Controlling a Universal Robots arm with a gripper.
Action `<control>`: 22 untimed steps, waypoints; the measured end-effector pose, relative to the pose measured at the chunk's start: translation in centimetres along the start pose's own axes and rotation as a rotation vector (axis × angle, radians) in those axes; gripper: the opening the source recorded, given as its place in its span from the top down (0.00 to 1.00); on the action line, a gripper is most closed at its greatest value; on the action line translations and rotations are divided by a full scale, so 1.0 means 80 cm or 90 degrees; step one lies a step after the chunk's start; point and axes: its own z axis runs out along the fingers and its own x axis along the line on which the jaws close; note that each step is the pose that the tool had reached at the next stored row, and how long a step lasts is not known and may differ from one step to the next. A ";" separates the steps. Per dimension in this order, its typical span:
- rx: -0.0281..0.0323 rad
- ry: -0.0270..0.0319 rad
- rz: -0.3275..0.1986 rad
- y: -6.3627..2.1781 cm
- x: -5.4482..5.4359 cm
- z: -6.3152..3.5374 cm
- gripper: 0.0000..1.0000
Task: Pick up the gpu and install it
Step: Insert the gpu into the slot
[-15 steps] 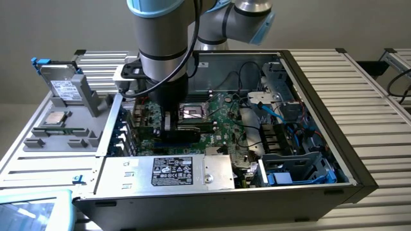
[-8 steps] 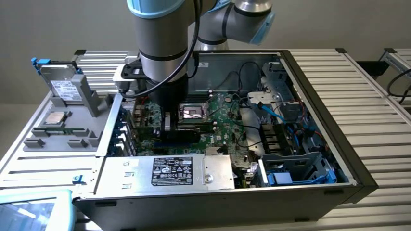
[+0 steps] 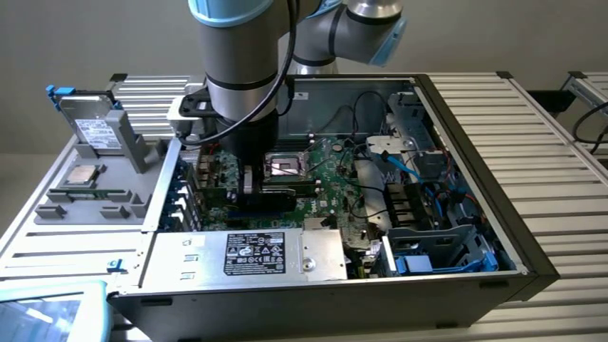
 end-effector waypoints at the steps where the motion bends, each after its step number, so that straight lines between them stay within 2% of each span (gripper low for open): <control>1: -0.0002 0.0001 0.000 0.000 0.000 0.000 0.73; 8: -0.0014 0.0001 -0.001 0.000 0.001 0.000 0.73; 15: -0.0043 0.0003 -0.001 0.000 0.001 0.000 0.73; 17: -0.0054 0.0003 0.001 -0.001 0.000 0.000 0.73; 20: -0.0092 0.0012 0.004 -0.002 0.000 0.000 0.73; 22: -0.0098 0.0014 0.005 -0.002 0.000 0.000 0.73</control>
